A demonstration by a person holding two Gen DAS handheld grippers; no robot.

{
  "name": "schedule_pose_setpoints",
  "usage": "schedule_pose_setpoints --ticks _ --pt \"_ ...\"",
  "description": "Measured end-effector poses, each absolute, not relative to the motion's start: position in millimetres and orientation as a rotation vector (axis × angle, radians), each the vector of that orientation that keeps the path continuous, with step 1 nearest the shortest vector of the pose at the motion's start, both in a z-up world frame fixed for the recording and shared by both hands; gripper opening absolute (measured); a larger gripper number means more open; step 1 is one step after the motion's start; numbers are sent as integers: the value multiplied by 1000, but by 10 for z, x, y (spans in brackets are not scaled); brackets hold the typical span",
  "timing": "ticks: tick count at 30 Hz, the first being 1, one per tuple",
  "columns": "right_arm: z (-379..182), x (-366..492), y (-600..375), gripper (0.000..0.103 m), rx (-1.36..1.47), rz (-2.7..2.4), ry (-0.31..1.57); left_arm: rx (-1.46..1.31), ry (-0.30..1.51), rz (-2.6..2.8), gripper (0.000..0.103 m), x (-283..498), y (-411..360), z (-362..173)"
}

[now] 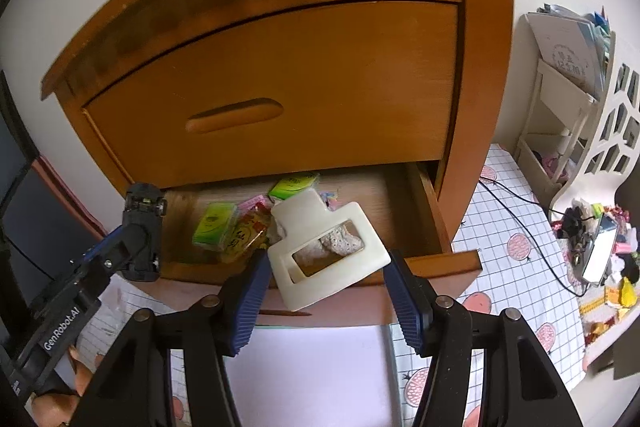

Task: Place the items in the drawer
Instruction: 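Carry the hair clip with the right tool while the left tool carries the toy car to the drawer, then open the right tool inside the drawer while the left tool releases the toy car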

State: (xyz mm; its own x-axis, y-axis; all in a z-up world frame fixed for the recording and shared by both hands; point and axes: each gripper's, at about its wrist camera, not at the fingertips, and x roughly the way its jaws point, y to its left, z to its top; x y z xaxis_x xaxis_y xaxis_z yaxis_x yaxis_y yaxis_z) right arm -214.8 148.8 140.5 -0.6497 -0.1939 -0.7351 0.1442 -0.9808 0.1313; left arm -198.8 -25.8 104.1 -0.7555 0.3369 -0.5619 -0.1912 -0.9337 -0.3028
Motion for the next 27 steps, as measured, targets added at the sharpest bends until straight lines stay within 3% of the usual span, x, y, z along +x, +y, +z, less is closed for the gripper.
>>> schedule_pose_setpoints --ticks 27 --pt "1081 -2617 1187 61 1311 -2658 18 -1063 -289 2683 28 -2328 -261 803"
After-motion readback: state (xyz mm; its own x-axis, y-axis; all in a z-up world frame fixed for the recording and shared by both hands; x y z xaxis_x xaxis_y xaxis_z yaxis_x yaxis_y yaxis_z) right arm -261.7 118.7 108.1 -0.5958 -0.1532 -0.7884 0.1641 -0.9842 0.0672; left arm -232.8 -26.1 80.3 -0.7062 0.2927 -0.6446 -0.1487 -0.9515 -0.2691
